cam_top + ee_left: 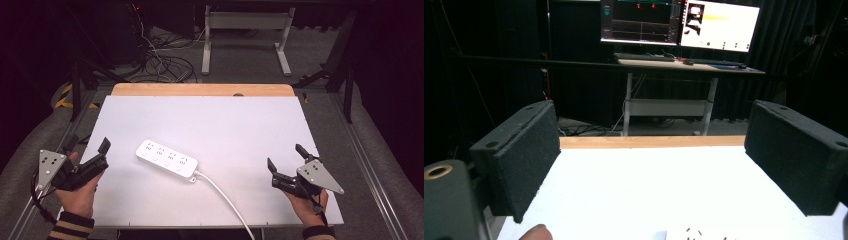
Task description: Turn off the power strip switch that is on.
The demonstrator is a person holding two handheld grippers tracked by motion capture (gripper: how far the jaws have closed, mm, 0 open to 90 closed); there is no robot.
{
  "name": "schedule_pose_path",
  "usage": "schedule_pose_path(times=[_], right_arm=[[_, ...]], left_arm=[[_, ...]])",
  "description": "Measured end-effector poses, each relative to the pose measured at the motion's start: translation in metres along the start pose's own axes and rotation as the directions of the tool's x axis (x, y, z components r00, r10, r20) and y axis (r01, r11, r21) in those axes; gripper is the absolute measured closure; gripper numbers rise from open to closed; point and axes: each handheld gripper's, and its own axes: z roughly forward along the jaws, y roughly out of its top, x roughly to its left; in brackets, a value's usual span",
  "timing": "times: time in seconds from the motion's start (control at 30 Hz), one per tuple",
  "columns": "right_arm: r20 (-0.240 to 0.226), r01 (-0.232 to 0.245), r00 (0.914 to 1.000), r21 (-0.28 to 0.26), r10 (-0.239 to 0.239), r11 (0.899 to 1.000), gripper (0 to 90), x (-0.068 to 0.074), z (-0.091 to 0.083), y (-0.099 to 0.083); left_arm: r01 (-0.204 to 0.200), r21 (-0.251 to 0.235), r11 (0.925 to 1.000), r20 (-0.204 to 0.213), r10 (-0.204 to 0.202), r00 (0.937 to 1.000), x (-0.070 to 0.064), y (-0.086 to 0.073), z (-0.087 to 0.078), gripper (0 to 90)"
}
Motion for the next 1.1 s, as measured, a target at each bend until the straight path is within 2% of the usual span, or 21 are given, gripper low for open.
schedule_pose_path(times=[0.3, 0.57, 0.67, 1.1], right_arm=[[0.001, 0.003, 1.0, 0.002, -0.003, 1.0, 8.7, 0.0002, -0.0004, -0.0003], [0.001, 0.002, 1.0, 0.001, -0.002, 1.0, 8.7, 0.0005, -0.0006, 0.0], [0.002, 0.005, 1.0, 0.005, -0.005, 1.0, 8.7, 0.0008, -0.0008, -0.0006], [0.006, 0.003, 1.0, 0.006, -0.004, 1.0, 9.1, 0.0001, -0.001, -0.0007]], left_arm=[[0.002, 0.005, 1.0, -0.002, -0.002, 1.0, -0.0017, -0.0015, 0.0026, 0.7], [0.002, 0.011, 0.9999, -0.011, -0.002, 0.9999, -0.0012, -0.0027, 0.0041, 0.0], [0.014, 0.024, 0.9996, -0.006, -0.014, 0.9999, -0.0017, -0.0022, 0.0051, 0.0], [0.008, 0.028, 0.9996, 0.005, -0.008, 1.0, -0.0023, -0.0026, 0.0046, 0.1]])
